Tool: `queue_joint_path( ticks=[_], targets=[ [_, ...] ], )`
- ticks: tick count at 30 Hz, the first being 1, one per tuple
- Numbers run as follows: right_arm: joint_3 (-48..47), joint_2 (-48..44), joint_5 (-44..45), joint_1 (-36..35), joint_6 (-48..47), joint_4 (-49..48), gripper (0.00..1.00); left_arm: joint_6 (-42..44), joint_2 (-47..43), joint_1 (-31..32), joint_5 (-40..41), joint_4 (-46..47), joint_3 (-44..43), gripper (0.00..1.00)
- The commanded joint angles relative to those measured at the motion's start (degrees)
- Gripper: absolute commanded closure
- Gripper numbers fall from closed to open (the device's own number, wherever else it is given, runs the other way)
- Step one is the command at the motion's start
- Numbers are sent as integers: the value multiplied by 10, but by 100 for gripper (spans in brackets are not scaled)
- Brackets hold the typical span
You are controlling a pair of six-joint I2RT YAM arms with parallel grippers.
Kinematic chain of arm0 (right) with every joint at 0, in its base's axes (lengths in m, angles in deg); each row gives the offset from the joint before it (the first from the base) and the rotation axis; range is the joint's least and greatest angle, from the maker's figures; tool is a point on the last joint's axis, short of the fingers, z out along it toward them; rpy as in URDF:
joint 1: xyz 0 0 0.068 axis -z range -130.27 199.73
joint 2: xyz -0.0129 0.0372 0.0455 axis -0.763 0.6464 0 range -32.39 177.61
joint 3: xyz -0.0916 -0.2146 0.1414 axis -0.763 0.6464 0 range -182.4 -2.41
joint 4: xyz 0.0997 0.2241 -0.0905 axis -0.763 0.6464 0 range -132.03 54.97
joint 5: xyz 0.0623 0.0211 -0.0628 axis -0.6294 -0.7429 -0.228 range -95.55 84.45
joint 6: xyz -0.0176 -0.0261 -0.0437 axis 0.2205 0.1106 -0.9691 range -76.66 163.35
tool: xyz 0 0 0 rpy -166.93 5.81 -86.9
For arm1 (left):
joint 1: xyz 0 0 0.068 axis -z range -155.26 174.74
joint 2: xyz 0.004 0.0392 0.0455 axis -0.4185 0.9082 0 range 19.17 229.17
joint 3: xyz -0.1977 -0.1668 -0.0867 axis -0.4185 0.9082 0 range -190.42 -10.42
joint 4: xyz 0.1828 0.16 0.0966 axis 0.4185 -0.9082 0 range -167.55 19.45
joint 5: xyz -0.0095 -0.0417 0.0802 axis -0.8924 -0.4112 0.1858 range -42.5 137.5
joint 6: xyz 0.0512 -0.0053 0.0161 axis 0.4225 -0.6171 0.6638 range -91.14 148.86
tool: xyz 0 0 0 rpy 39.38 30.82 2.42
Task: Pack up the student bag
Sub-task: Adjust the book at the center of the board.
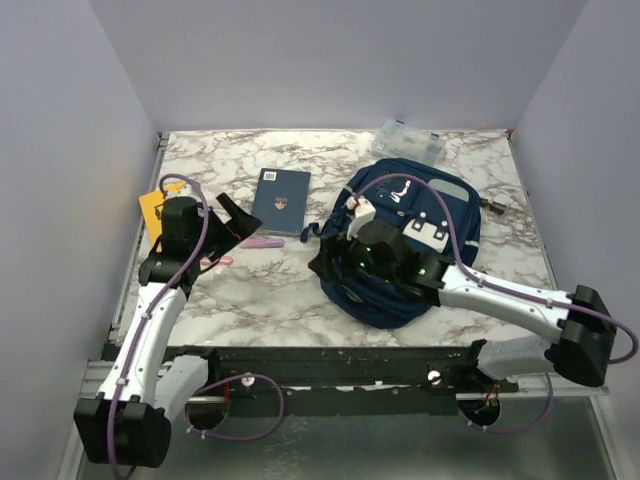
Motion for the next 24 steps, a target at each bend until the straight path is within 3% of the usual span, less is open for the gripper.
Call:
queue_joint_path(
  ticks=[1, 4, 10, 13, 16, 19, 24],
  targets=[
    [-86, 121, 52, 3, 17, -94, 9, -23, 25, -132, -3, -9, 6, 2],
    [-156, 218, 47, 6, 22, -141, 6, -73, 63, -234, -25, 11, 21, 4],
    [-282, 404, -33, 20, 22, -248, 6, -129, 112, -352, 73, 82, 64, 7],
    [-360, 484, -111, 24, -1, -279, 6, -129, 126, -366, 158, 117, 64, 6],
    [-389, 546, -177, 27, -8, -368, 5, -159, 131, -369, 241, 130, 65, 2],
    [-446, 605, -211, 34, -1, -379, 5, -204, 140, -375, 248, 259, 123, 2],
    [-536, 693, -267, 46, 22, -370, 6, -257, 198, -383, 222, 353, 135, 2]
  ],
)
